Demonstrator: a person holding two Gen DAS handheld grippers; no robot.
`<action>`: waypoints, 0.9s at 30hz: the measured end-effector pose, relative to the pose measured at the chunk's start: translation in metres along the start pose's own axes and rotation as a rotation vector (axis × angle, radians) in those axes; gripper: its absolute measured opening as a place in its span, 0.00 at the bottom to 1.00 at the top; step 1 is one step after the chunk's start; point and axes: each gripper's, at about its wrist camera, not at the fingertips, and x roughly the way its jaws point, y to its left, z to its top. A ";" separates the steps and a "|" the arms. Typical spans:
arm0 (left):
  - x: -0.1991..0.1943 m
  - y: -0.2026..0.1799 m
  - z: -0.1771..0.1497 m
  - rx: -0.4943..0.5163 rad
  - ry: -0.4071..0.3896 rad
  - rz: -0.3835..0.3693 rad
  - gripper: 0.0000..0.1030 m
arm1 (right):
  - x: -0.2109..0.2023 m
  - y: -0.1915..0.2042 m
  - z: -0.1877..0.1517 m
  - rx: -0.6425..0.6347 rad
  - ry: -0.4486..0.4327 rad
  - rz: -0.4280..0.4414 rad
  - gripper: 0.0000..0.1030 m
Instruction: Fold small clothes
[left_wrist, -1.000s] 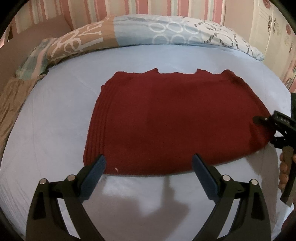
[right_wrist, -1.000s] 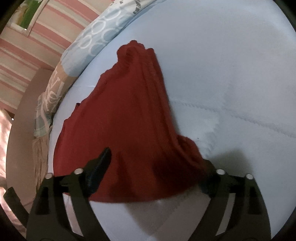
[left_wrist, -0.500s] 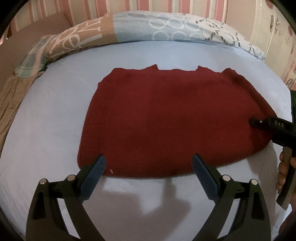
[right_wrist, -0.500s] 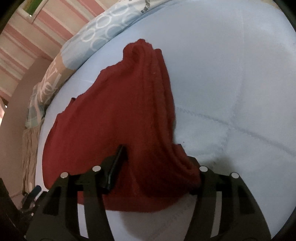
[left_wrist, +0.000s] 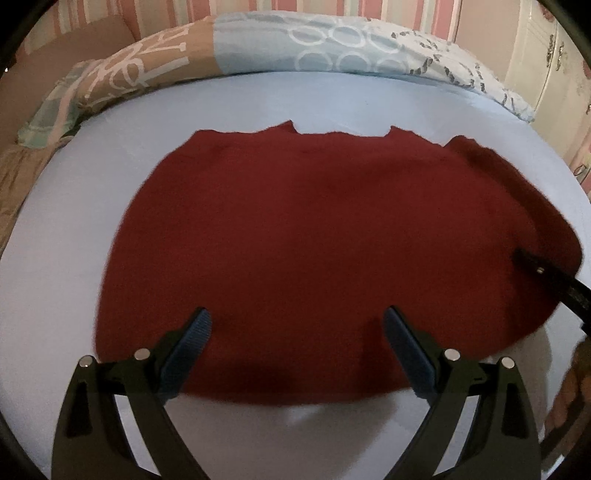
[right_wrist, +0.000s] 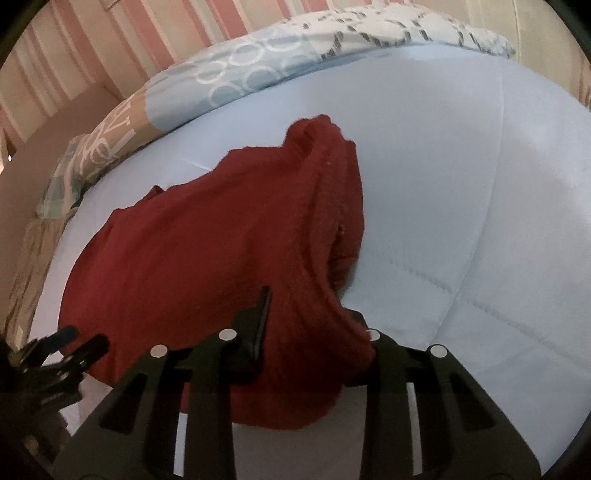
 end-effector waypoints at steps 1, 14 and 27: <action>0.003 -0.001 0.001 0.002 0.004 0.005 0.92 | 0.000 0.001 0.000 -0.004 -0.001 -0.004 0.28; 0.029 -0.007 -0.001 0.012 0.033 0.044 0.95 | 0.023 -0.006 0.012 0.092 0.065 0.040 0.48; 0.032 -0.011 -0.002 0.026 0.030 0.061 0.96 | -0.007 0.035 0.015 -0.076 -0.068 -0.051 0.22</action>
